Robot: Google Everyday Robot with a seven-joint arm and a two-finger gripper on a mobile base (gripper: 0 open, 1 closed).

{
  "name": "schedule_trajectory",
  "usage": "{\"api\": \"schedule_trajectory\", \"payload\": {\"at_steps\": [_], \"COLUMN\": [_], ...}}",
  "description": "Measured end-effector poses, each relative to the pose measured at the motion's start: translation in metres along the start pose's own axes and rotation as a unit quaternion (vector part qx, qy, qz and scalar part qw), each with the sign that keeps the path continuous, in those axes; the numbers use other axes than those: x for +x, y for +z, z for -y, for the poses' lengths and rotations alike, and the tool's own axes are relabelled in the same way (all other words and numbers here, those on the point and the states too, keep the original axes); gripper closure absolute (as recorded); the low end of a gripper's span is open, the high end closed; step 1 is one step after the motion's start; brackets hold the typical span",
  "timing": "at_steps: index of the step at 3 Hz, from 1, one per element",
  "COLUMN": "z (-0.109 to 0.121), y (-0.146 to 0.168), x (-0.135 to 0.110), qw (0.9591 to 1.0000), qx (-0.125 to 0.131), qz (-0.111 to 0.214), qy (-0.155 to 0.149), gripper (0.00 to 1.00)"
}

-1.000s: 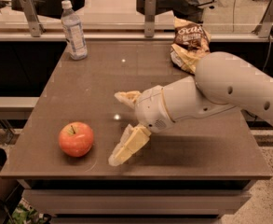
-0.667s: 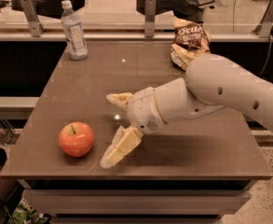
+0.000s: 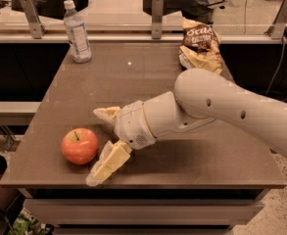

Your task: Move apple near blue plastic bottle

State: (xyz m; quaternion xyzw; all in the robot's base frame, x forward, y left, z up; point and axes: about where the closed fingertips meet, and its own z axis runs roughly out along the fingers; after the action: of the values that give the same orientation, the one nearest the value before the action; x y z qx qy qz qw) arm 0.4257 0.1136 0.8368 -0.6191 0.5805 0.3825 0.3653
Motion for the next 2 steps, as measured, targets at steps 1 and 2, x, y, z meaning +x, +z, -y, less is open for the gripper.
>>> {"api": "schedule_trajectory", "payload": {"at_steps": [1,2], "z": [-0.0047,-0.0074], "y": [0.0141,0.0235], "x": [-0.0019,-0.0072], "qw": [0.9998,0.9995], "qx": [-0.011,-0.018], "qz": [0.016,0.025], "qy": [0.0,-0.009], "gripper": [0.0,0.19]}}
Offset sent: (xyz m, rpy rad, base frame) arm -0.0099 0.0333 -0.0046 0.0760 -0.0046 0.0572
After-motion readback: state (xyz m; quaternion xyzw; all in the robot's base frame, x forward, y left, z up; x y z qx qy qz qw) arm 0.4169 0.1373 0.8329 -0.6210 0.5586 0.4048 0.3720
